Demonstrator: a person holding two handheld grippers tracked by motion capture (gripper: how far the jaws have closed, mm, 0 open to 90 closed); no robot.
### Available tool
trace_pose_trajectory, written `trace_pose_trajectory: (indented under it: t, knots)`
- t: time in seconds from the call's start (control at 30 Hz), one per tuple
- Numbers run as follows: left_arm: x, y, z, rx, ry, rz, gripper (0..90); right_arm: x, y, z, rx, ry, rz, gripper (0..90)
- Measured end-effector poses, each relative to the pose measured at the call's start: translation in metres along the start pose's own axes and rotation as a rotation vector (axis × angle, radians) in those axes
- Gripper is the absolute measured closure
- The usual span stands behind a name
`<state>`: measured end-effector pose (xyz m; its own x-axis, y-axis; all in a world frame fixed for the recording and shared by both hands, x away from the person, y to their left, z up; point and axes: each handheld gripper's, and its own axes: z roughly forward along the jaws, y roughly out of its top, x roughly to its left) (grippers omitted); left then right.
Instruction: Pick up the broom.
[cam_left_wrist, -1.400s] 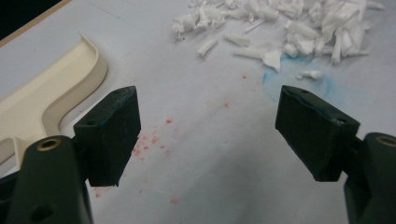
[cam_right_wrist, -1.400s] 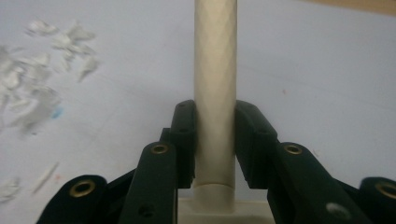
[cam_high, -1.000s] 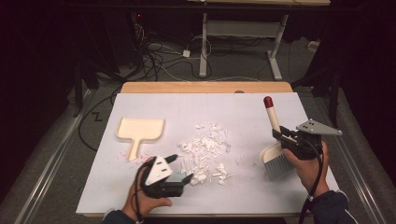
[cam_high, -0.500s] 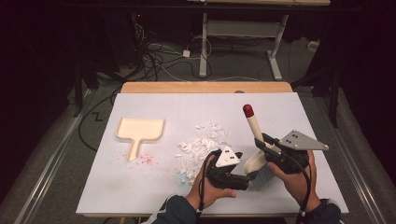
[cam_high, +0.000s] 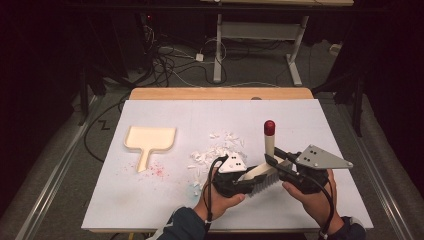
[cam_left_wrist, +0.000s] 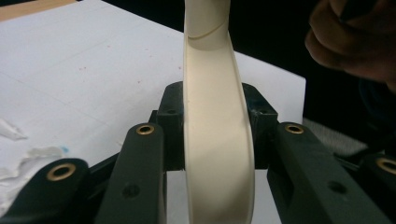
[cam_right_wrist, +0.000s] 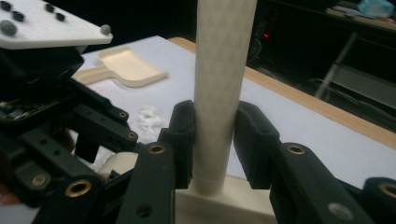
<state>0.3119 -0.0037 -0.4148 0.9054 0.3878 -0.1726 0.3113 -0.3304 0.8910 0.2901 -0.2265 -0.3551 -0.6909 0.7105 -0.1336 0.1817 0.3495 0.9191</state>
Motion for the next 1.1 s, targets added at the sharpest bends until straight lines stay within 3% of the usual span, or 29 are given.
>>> trace_pose_trajectory:
  t: [0.1, 0.2, 0.4, 0.47, 0.5, 0.53, 0.63, 0.67, 0.77, 0.83, 0.87, 0.9, 1.1]
  knots:
    - [-0.002, 0.002, -0.011, 0.051, 0.000, 0.075, 64.8, -0.003, 0.002, -0.003, -0.002, 0.064, -0.033, 59.8]
    - [0.000, 0.002, -0.022, 0.082, -0.014, 0.111, 64.8, -0.006, 0.002, -0.005, -0.001, 0.173, -0.091, 51.4]
    - [0.002, -0.003, -0.043, 0.123, -0.076, 0.161, 64.8, -0.005, -0.008, 0.004, 0.104, 0.332, -0.176, 38.4]
    - [0.001, -0.006, -0.048, 0.136, -0.104, 0.186, 64.8, -0.001, -0.012, 0.011, 0.157, 0.357, -0.207, 33.9]
    - [0.001, -0.006, -0.048, 0.136, -0.104, 0.186, 64.8, -0.001, -0.012, 0.011, 0.157, 0.357, -0.207, 33.9]
    - [-0.001, -0.008, -0.051, 0.145, -0.143, 0.204, 64.8, 0.005, -0.017, 0.020, 0.214, 0.409, -0.232, 34.1]
    - [-0.004, -0.009, -0.052, 0.160, -0.162, 0.238, 64.7, 0.012, -0.026, 0.032, 0.276, 0.531, -0.244, 42.4]
    - [-0.005, -0.010, -0.053, 0.174, -0.161, 0.264, 64.7, 0.013, -0.029, 0.035, 0.288, 0.546, -0.262, 48.7]
    - [-0.001, -0.011, -0.057, 0.173, -0.177, 0.270, 63.3, 0.014, -0.031, 0.038, 0.277, 0.621, -0.245, 59.3]
    - [-0.001, -0.011, -0.060, 0.159, -0.141, 0.276, 60.9, 0.016, -0.030, 0.038, 0.269, 0.628, -0.255, 61.6]
    - [0.001, -0.010, -0.062, 0.155, -0.125, 0.275, 54.8, 0.016, -0.030, 0.039, 0.268, 0.627, -0.242, 66.2]
    - [0.003, -0.010, -0.065, 0.145, -0.127, 0.271, 51.9, 0.016, -0.030, 0.039, 0.261, 0.654, -0.238, 67.6]
    - [0.008, -0.018, -0.090, 0.123, 0.116, 0.300, 30.9, 0.008, -0.028, 0.034, 0.253, 0.551, -0.232, 67.8]
